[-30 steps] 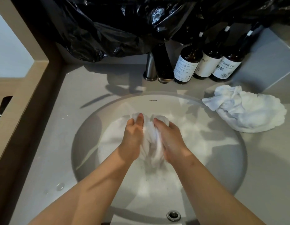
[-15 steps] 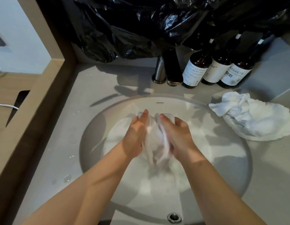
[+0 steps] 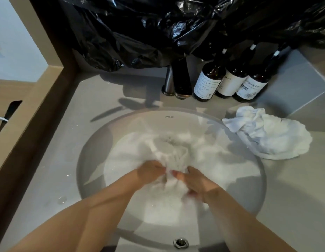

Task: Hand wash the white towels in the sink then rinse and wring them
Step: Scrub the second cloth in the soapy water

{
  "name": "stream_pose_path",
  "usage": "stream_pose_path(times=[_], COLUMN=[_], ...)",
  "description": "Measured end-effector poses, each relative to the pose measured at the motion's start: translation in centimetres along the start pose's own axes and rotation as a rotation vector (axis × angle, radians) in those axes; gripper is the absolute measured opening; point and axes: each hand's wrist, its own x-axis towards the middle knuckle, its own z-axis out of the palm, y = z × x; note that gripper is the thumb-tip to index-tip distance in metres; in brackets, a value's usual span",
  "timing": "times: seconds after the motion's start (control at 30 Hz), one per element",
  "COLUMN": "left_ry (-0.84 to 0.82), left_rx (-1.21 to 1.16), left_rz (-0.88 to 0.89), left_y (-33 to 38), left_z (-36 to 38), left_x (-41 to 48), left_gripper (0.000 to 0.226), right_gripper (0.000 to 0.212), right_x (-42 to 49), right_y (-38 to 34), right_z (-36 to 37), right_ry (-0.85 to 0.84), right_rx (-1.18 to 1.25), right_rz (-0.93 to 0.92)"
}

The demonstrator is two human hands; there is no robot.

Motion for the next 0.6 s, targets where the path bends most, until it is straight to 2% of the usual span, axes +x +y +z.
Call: stream_pose_path(times=[0.07, 0.13, 0.2, 0.3, 0.37, 0.43, 0.5, 0.53, 0.57, 0.6], left_ry=[0.052, 0.181, 0.294, 0.181, 0.094, 0.087, 0.186, 0.3, 0.476, 0.451], left_rx=[-0.253, -0.54, -0.772, -1.053, -1.121, -1.168, -1.201, -1.214, -1.067, -0.908], left_rz=[0.072, 0.115, 0.072, -0.048, -0.061, -0.057, -0.061, -0.042, 0.037, 0.08], left_y=[1.1, 2.8, 4.3, 5.9, 6.9, 6.8, 7.1, 6.6, 5.7, 5.9], left_z=[-0.9, -1.4, -1.5, 0.2, 1.7, 2.5, 2.0, 1.7, 1.2, 0.4], left_x=[-0.6, -1.6, -2.4, -4.1, -5.6, -5.6, -6.0, -5.3, -4.6, -4.9], left_gripper=[0.03, 0.026, 0.03, 0.043, 0.039, 0.04, 0.036, 0.033, 0.028, 0.026], right_gripper=[0.047, 0.034, 0.025, 0.024, 0.025, 0.02, 0.013, 0.008, 0.006, 0.009], right_x=[-1.3, -2.3, -4.1, -5.9, -5.8, -5.2, -5.7, -6.2, -6.8, -7.2], right_y=[-1.1, -2.3, -4.0, -5.3, -5.8, -6.1, -5.6, -5.1, -4.6, -4.5], right_z=[0.2, 0.9, 2.3, 4.0, 3.3, 2.1, 2.3, 3.0, 3.6, 3.9], right_ry=[0.037, 0.134, 0.212, 0.374, 0.459, 0.48, 0.439, 0.388, 0.338, 0.322], right_rx=[0.273, 0.359, 0.29, -0.065, -0.126, -0.037, 0.04, 0.021, -0.045, -0.108], right_rz=[-0.043, -0.169, -0.351, -0.542, -0.536, -0.46, -0.455, -0.493, -0.549, -0.603])
